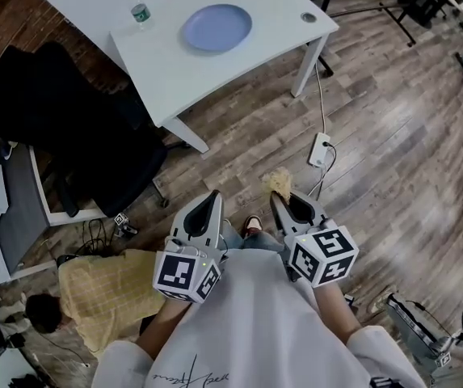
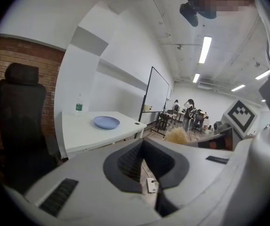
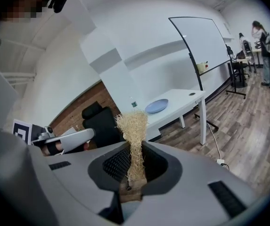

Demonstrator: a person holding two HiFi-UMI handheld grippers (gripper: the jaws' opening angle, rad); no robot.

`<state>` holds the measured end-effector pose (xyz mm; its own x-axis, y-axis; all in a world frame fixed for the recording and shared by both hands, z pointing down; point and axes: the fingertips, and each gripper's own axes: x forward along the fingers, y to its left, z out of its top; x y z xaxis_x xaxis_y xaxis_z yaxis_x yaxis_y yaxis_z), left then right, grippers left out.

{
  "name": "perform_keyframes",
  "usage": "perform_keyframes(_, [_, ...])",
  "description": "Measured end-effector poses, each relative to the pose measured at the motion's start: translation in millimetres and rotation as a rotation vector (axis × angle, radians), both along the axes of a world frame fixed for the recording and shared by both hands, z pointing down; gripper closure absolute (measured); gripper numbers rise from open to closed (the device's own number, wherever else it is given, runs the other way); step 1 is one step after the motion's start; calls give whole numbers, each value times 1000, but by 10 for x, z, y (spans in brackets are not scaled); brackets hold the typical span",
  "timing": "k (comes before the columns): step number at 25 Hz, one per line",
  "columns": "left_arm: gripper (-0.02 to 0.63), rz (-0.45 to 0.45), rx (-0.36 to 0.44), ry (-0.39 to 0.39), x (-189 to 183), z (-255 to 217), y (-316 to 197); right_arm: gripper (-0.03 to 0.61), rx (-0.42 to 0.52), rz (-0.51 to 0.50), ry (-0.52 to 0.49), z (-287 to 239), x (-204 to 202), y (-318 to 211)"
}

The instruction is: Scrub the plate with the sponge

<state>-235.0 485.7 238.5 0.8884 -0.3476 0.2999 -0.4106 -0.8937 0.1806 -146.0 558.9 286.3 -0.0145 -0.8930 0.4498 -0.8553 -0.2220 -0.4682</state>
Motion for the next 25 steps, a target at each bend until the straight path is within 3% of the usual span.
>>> perform_keyframes(4, [595, -1, -23, 18, 165, 33, -80, 532, -25, -39, -32, 82, 86, -85])
perform_keyframes(8, [595, 5, -25, 18, 255, 71, -253, 532, -47, -46, 7, 96, 171, -212])
perform_keyframes(14, [595, 21, -69, 84, 496, 61, -704, 532, -37, -72, 5, 73, 300, -561])
perform_keyframes(25, [595, 34, -95, 71, 885, 76, -1641, 532, -79, -105, 56, -34, 592, -1511])
